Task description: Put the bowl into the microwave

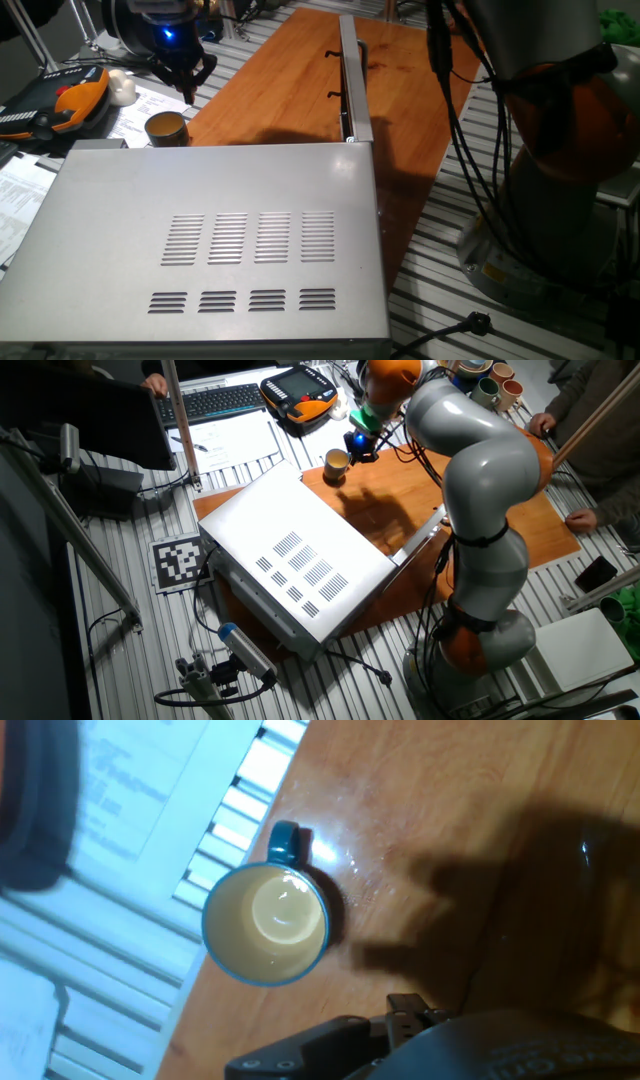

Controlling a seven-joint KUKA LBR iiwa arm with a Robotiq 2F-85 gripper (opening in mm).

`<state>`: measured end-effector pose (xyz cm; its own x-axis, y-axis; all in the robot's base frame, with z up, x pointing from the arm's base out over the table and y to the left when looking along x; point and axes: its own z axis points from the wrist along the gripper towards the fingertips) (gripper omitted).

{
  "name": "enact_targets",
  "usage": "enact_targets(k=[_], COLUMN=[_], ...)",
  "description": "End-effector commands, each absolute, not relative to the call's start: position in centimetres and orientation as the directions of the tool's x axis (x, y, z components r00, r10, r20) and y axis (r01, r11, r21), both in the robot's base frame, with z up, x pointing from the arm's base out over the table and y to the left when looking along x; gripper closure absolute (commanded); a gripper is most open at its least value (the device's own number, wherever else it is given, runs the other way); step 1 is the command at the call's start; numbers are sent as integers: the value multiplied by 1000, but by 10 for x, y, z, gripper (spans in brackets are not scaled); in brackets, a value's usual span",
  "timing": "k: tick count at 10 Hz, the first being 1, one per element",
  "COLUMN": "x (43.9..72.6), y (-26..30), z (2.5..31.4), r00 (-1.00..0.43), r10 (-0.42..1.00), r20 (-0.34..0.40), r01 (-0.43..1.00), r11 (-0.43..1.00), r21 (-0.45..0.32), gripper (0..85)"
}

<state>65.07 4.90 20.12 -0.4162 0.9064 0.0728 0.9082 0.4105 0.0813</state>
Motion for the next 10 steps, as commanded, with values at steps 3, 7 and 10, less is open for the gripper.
enact_targets(k=[3,7,10], x=[651,671,697], y=[49,42,21], z=[201,192,184], r00=[-411,-406,-410], r10=[910,913,910], r20=[57,29,56], r01=[910,911,909], r11=[406,402,403], r21=[83,97,111], gripper=[680,510,510])
